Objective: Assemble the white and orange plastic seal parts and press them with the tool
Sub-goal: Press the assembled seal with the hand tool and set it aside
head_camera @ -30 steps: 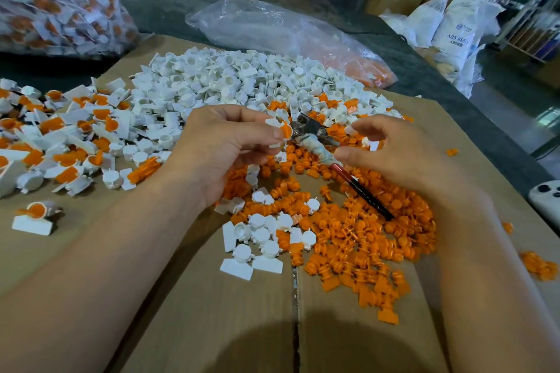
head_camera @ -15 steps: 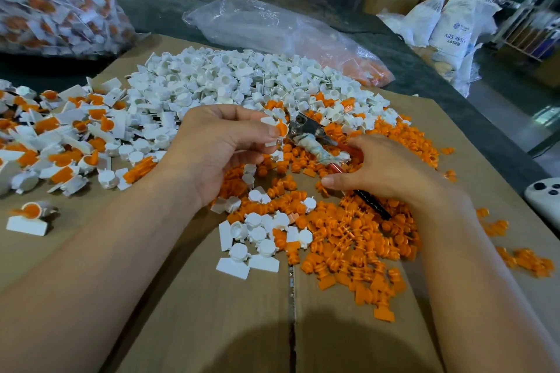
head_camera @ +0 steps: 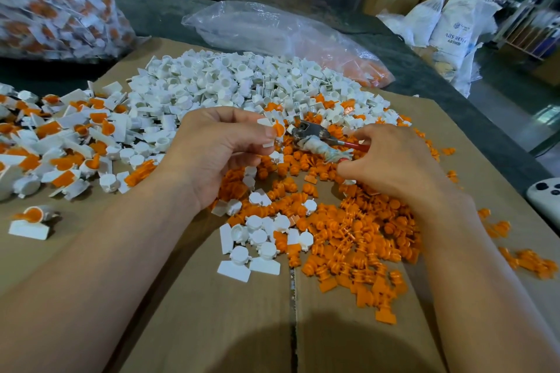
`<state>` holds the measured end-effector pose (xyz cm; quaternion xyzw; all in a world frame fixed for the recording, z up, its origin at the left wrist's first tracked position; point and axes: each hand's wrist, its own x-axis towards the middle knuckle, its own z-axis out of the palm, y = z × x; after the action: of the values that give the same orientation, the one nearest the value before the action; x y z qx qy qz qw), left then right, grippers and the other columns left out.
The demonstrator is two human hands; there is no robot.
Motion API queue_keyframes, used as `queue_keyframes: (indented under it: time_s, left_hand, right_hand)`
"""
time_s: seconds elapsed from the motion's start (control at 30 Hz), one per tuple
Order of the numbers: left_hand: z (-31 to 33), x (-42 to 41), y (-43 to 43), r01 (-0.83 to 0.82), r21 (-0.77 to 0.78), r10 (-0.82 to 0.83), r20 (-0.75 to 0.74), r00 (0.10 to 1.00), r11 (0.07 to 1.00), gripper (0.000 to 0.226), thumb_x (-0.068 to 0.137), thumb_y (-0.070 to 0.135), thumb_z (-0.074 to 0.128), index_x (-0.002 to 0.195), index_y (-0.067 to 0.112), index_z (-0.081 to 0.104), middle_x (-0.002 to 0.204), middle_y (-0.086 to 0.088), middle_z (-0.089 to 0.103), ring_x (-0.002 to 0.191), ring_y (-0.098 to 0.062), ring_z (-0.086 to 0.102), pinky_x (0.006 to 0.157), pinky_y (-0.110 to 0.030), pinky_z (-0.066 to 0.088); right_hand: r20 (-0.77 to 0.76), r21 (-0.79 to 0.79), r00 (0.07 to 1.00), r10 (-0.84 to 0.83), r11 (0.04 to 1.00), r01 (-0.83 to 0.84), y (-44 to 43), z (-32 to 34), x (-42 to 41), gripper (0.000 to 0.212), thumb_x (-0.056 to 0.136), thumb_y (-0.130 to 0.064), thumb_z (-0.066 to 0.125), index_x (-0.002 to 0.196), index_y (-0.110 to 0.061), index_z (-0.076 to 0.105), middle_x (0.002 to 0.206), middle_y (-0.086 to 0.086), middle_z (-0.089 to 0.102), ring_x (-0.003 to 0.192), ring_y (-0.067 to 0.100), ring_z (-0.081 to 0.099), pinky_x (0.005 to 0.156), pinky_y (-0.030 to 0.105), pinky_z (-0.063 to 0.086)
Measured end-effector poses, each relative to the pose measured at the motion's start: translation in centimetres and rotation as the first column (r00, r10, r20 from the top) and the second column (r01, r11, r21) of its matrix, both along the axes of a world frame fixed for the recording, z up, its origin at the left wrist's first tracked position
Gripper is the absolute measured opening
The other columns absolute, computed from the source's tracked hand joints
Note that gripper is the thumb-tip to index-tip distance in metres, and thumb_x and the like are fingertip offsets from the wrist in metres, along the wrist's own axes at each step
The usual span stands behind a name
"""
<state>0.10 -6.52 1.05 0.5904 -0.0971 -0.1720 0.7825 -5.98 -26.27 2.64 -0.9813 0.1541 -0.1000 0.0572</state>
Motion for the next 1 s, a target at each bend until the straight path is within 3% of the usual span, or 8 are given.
queue_keyframes:
  time_s: [0.2,0.33,0.47,0.57,0.7,0.83,0.87,1.0]
  left_hand:
    - [0.0,0.0,0.0,-0.019,-0.052,0.02,0.007,1.0,0.998,0.026,0.047,0.011,0.071,0.072,0.008,0.061,0.052,0.0,0.064,0.047,-0.01,0.062,0.043,-0.014,0.045]
    - [-0.1,0.1,-0.2,-0.033,-0.1,0.035,0.021,0.999,0.994,0.024,0.05,0.011,0.07,0.073,0.009,0.061,0.055,0.001,0.066,0.051,-0.01,0.064,0.045,-0.015,0.047]
    - [-0.2,0.1,-0.3,-0.069,-0.153,0.079,0.057,0.995,0.986,0.017,0.055,0.01,0.07,0.071,0.01,0.062,0.056,0.002,0.067,0.053,-0.01,0.065,0.046,-0.015,0.048]
    - [-0.3,0.2,-0.4,-0.102,-0.18,0.121,0.094,0.988,0.978,0.012,0.069,0.0,0.068,0.071,0.011,0.062,0.056,0.003,0.066,0.054,-0.01,0.065,0.048,-0.016,0.048]
    - [-0.5,0.3,-0.5,-0.149,-0.22,0.184,0.148,0.972,0.964,0.011,0.067,0.005,0.07,0.071,0.012,0.063,0.059,0.004,0.067,0.058,-0.011,0.066,0.05,-0.018,0.049]
    - [-0.5,0.2,-0.5,-0.182,-0.235,0.227,0.183,0.956,0.955,0.017,0.057,0.016,0.07,0.071,0.014,0.063,0.059,0.005,0.067,0.06,-0.012,0.066,0.053,-0.02,0.05]
    - [-0.5,0.2,-0.5,-0.191,-0.236,0.237,0.182,0.954,0.953,0.017,0.056,0.016,0.071,0.072,0.014,0.063,0.06,0.005,0.067,0.061,-0.012,0.066,0.053,-0.02,0.05]
    - [-0.5,0.3,-0.6,-0.209,-0.262,0.261,0.182,0.948,0.942,0.015,0.059,0.012,0.071,0.072,0.013,0.063,0.058,0.005,0.067,0.06,-0.011,0.066,0.054,-0.019,0.05]
  right_hand:
    - [0.029,0.037,0.999,0.039,0.999,-0.04,1.0,0.6,-0.2,0.042,0.072,-0.026,0.064,0.111,-0.013,0.061,0.102,0.007,0.061,0.092,0.022,0.052,0.071,0.03,0.038]
    - [0.115,0.019,0.989,0.089,0.996,-0.092,1.1,0.5,0.0,0.007,0.078,-0.013,0.054,0.085,-0.014,0.053,0.069,-0.005,0.041,0.067,0.015,0.036,0.054,0.025,0.022]
    - [0.275,0.041,0.955,0.113,0.991,-0.129,1.3,0.5,-0.1,0.016,0.089,-0.022,0.054,0.078,-0.02,0.042,0.066,-0.013,0.035,0.065,0.012,0.034,0.052,0.031,0.018]
    - [0.3,-0.048,0.938,0.172,0.985,-0.165,2.0,0.4,-0.2,0.028,0.09,-0.032,0.048,0.067,-0.028,0.033,0.064,-0.016,0.03,0.073,0.016,0.034,0.061,0.029,0.017]
    - [0.27,0.009,0.942,0.198,0.978,-0.208,2.7,-0.4,-0.1,0.025,0.091,-0.04,0.044,0.071,-0.029,0.034,0.063,-0.014,0.035,0.06,0.013,0.037,0.052,0.03,0.021]
    - [0.267,0.065,0.929,0.256,0.957,-0.282,3.3,-0.7,-0.1,0.019,0.091,-0.037,0.046,0.077,-0.03,0.036,0.067,-0.017,0.032,0.058,0.001,0.033,0.051,0.012,0.023]
    - [0.25,0.073,0.931,0.267,0.953,-0.293,3.4,-0.7,-0.1,0.013,0.091,-0.037,0.046,0.086,-0.026,0.042,0.07,-0.017,0.033,0.06,0.004,0.033,0.054,0.013,0.026]
    - [0.209,0.051,0.935,0.286,0.952,-0.303,3.9,-0.9,-0.1,0.032,0.09,-0.039,0.046,0.11,-0.015,0.052,0.082,-0.01,0.038,0.073,0.008,0.035,0.057,0.027,0.018]
